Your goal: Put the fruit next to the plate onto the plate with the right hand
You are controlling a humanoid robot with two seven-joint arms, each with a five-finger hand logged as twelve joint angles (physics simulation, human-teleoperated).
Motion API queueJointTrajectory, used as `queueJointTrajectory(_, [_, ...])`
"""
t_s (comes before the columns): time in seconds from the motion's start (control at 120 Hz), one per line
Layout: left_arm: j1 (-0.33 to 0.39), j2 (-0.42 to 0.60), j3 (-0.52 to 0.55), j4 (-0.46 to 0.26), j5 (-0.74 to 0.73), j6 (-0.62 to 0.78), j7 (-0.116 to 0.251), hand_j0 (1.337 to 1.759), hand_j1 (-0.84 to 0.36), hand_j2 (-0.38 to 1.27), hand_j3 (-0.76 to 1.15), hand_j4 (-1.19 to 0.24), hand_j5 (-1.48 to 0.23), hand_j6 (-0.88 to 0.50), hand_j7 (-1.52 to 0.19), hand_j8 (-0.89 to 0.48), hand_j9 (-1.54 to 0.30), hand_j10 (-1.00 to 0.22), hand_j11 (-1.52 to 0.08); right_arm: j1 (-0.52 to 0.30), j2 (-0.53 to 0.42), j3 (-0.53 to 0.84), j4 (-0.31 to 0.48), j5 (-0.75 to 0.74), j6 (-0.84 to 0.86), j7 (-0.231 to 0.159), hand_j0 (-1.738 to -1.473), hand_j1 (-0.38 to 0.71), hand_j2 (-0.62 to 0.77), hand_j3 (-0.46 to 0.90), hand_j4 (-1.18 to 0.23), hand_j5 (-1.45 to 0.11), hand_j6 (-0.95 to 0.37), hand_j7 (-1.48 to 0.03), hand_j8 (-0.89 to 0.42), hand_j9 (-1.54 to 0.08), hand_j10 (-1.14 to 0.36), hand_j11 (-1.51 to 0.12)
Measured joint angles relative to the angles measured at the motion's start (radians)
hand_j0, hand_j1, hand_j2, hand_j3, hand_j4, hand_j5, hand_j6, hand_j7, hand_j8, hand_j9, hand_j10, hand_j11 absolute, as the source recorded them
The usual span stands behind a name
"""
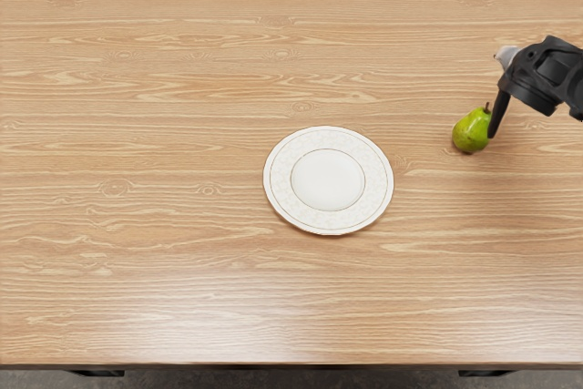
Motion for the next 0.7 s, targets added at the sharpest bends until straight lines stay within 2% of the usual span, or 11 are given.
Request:
queueJointTrajectory(0.15, [0.0,0.0,0.0,0.0,0.0,0.0,0.0,1.658,0.33,0.0,0.0,-0.01,-0.02,-0.01,-0.02,-0.01,-0.02,-0.01,-0.02,-0.048,0.04,0.003,-0.054,0.006,-0.042,0.0,-1.658,-0.35,0.0,0.0,0.0,0.0,0.0,0.0,0.0,0.0,0.0,0.0])
queueJointTrajectory(0.325, [0.0,0.0,0.0,0.0,0.0,0.0,0.0,1.658,0.33,0.0,0.0,-0.01,-0.02,-0.01,-0.02,-0.01,-0.02,-0.01,-0.02,-0.086,0.062,0.05,-0.074,0.009,-0.07,0.0,-1.658,-0.35,0.0,0.0,0.0,0.0,0.0,0.0,0.0,0.0,0.0,0.0])
queueJointTrajectory(0.7, [0.001,0.0,0.0,0.0,0.0,0.0,0.0,1.658,0.33,0.0,0.0,-0.01,-0.02,-0.01,-0.02,-0.01,-0.02,-0.01,-0.02,-0.097,0.095,0.1,-0.091,0.01,-0.077,0.0,-1.658,-0.35,0.0,0.0,0.0,0.0,0.0,0.0,0.0,0.0,0.0,0.0])
